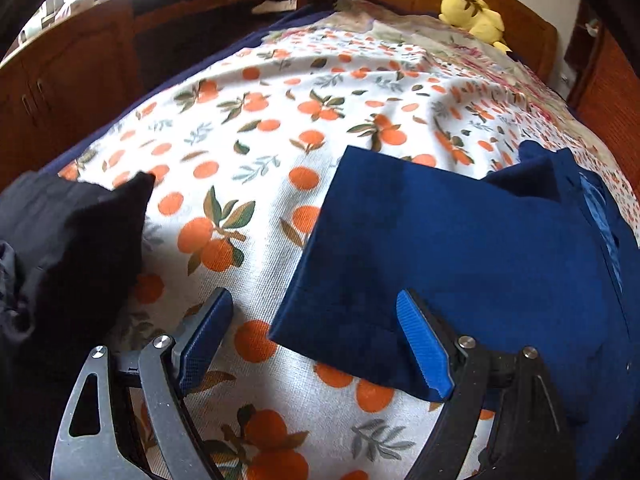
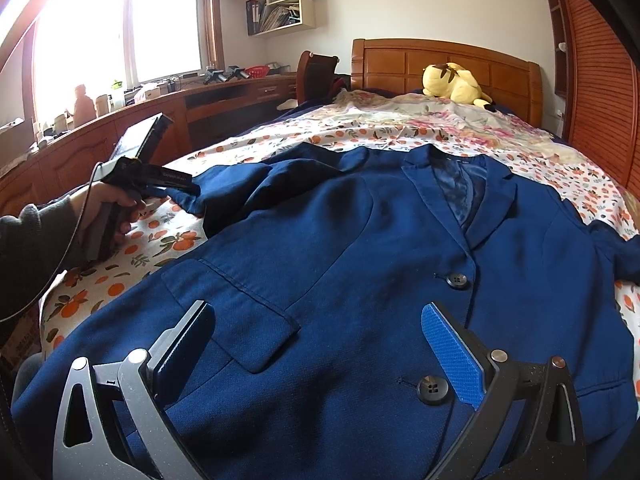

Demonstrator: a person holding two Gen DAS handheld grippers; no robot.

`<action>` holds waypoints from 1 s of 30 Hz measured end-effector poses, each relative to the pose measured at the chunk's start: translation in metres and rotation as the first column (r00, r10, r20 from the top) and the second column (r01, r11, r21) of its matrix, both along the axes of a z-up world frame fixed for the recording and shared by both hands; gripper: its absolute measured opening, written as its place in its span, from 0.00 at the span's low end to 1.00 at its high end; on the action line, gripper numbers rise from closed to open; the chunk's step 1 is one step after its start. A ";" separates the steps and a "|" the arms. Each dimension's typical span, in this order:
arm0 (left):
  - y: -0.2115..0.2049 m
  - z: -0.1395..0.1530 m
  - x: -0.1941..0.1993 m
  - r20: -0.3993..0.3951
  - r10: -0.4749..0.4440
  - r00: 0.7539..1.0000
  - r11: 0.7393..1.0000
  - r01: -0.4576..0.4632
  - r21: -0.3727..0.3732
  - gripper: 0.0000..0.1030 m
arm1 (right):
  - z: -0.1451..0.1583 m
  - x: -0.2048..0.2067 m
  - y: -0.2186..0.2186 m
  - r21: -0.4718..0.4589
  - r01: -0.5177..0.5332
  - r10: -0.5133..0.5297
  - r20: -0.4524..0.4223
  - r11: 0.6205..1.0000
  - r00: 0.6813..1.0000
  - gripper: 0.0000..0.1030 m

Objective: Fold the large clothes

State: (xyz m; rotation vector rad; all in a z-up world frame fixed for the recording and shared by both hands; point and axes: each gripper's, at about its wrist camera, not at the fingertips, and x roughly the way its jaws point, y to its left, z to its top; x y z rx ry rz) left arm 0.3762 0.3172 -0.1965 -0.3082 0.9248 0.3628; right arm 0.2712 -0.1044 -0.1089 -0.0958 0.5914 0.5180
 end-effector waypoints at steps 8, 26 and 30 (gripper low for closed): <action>-0.023 0.012 0.011 -0.029 -0.094 0.995 0.995 0.095 0.024 0.17 | 0.000 0.001 0.000 0.001 0.002 -0.002 0.002 1.000 1.000 1.00; -0.223 0.197 -0.039 0.236 -0.432 0.870 0.895 0.381 0.232 0.11 | 0.020 -0.018 -0.033 0.046 0.050 -0.051 0.029 0.998 0.998 1.00; -0.271 0.214 -0.052 0.262 -0.511 0.819 0.856 0.456 0.242 0.11 | 0.028 -0.020 -0.056 0.063 0.093 -0.096 0.050 0.994 0.994 1.00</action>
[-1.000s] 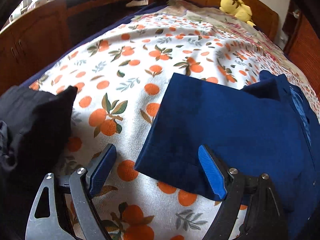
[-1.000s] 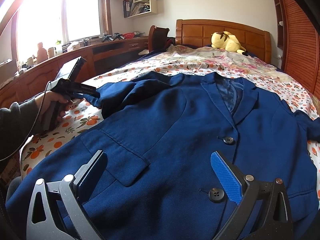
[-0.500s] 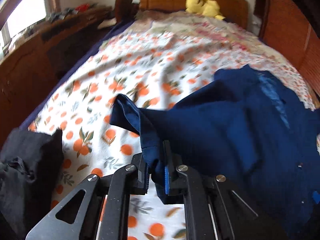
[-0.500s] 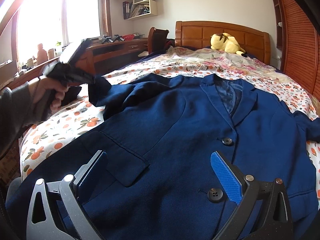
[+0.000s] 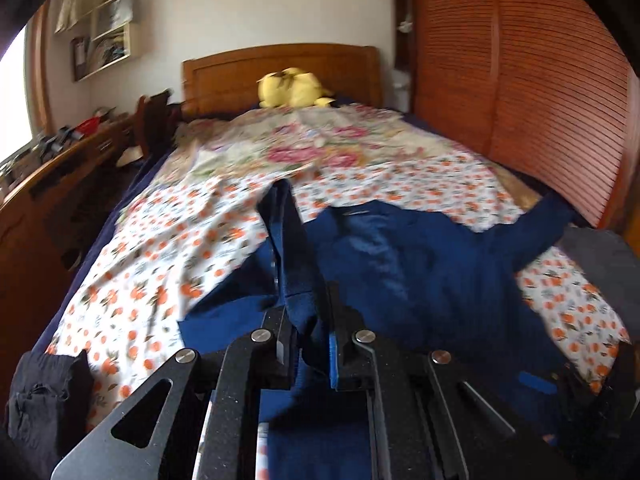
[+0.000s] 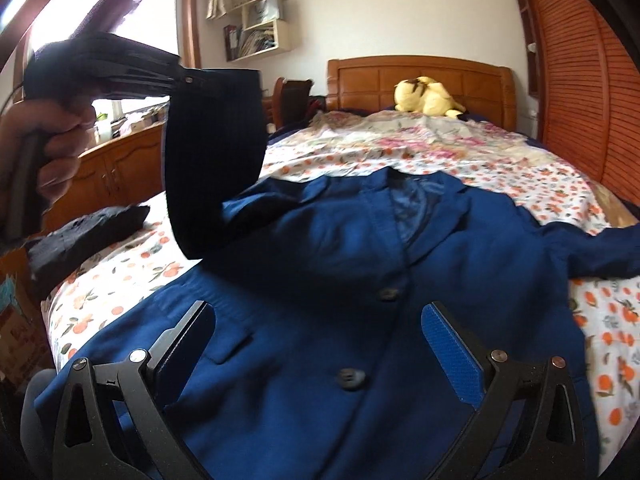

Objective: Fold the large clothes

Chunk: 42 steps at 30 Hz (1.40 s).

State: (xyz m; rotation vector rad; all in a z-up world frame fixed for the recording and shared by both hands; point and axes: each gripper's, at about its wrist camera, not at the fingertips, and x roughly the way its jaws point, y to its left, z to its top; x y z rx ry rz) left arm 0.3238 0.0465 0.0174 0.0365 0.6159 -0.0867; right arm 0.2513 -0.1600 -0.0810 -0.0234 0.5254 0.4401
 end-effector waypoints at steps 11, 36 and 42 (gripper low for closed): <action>-0.051 -0.009 -0.032 0.024 -0.047 0.999 0.999 0.047 0.015 0.15 | 0.006 -0.012 -0.034 0.064 0.084 -0.084 -0.004 0.994 0.996 1.00; 0.038 -0.124 -0.115 0.017 0.127 0.992 0.989 -0.125 -0.076 0.78 | -0.006 0.000 -0.012 -0.024 0.045 -0.047 -0.091 0.999 0.995 0.97; 0.045 -0.151 -0.121 0.039 0.142 0.989 0.986 -0.139 -0.088 0.78 | -0.011 0.007 -0.014 -0.024 0.041 -0.044 -0.128 0.999 0.991 0.97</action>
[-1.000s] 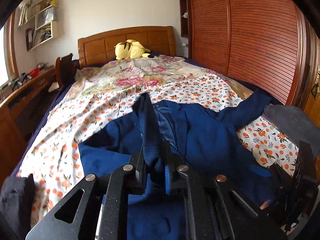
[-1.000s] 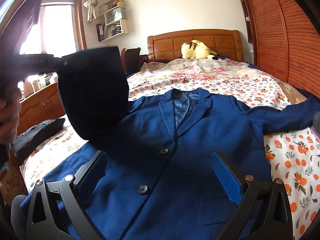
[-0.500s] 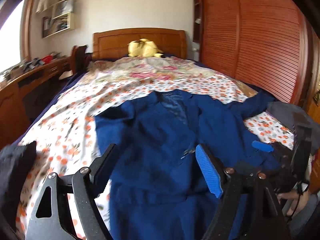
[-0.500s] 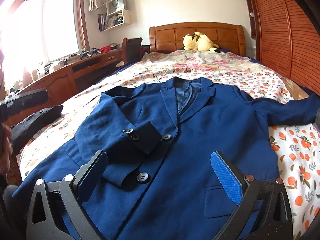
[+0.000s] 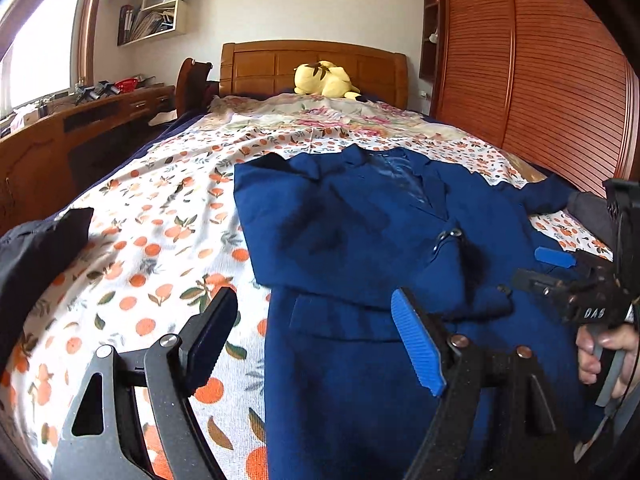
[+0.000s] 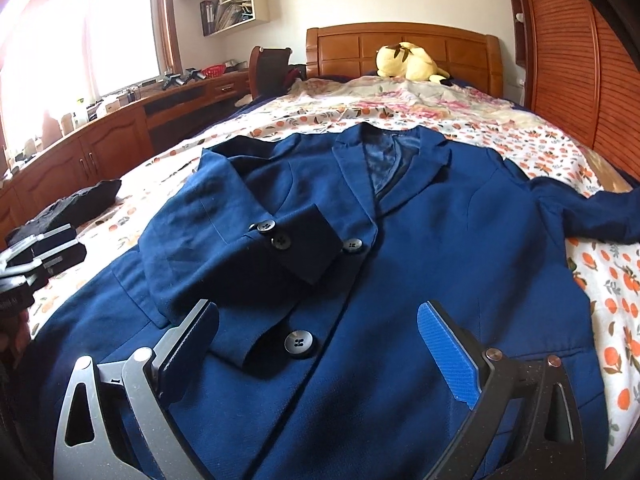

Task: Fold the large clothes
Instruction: 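Close the right gripper on the folded sleeve's buttoned cuff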

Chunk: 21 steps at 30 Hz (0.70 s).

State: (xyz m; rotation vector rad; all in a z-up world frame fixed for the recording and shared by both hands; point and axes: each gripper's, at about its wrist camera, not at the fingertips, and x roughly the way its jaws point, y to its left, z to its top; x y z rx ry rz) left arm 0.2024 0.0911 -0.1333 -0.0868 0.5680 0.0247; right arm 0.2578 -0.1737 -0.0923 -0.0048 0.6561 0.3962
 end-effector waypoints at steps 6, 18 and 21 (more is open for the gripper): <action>0.002 -0.008 -0.005 0.045 0.011 0.999 1.000 -0.011 0.000 0.78 | 0.000 -0.002 -0.011 0.047 0.009 -0.008 -0.017 0.999 1.000 0.96; 0.002 -0.012 -0.012 0.089 -0.009 0.996 1.000 0.009 -0.006 0.78 | 0.007 0.005 0.010 -0.023 -0.029 0.027 -0.086 0.999 0.996 0.79; 0.003 -0.011 -0.013 0.093 -0.007 0.996 1.000 0.008 -0.009 0.78 | 0.012 0.009 0.021 -0.032 -0.067 0.063 -0.110 0.997 0.992 0.77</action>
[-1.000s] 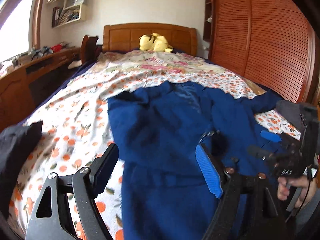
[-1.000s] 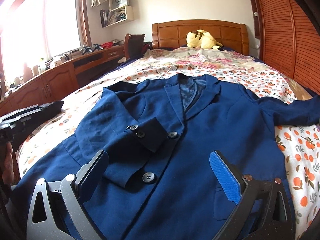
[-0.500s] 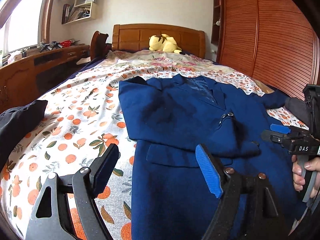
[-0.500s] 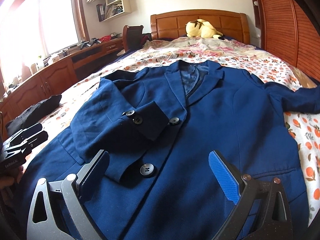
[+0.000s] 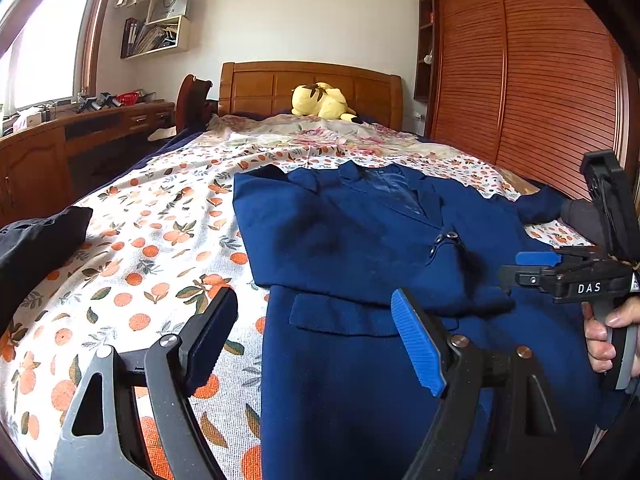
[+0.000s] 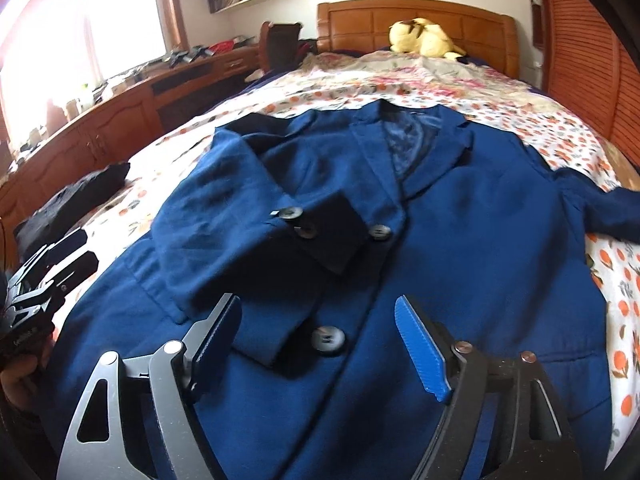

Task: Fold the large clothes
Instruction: 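Close the right gripper on the folded sleeve's buttoned cuff, then lift the cuff with the right gripper, straighten it along the front, release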

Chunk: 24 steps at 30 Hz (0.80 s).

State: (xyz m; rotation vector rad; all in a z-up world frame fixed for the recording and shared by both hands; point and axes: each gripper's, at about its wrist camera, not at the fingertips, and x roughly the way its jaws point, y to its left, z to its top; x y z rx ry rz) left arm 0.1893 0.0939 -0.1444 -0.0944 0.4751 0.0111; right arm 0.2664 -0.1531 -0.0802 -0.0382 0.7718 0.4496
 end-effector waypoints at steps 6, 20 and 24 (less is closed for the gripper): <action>0.000 0.000 -0.002 0.006 -0.004 1.000 1.000 0.004 0.000 0.78 | -0.010 0.024 0.019 -0.050 -0.044 0.039 -0.089 0.998 0.995 0.69; 0.002 -0.001 -0.003 -0.002 -0.007 1.000 1.000 0.007 -0.012 0.78 | -0.008 0.027 0.034 -0.083 -0.163 0.157 -0.076 0.983 0.985 0.08; 0.000 -0.001 -0.004 -0.004 -0.007 1.000 1.000 0.007 -0.007 0.78 | 0.031 0.014 0.018 -0.063 -0.110 0.114 0.058 0.992 0.992 0.08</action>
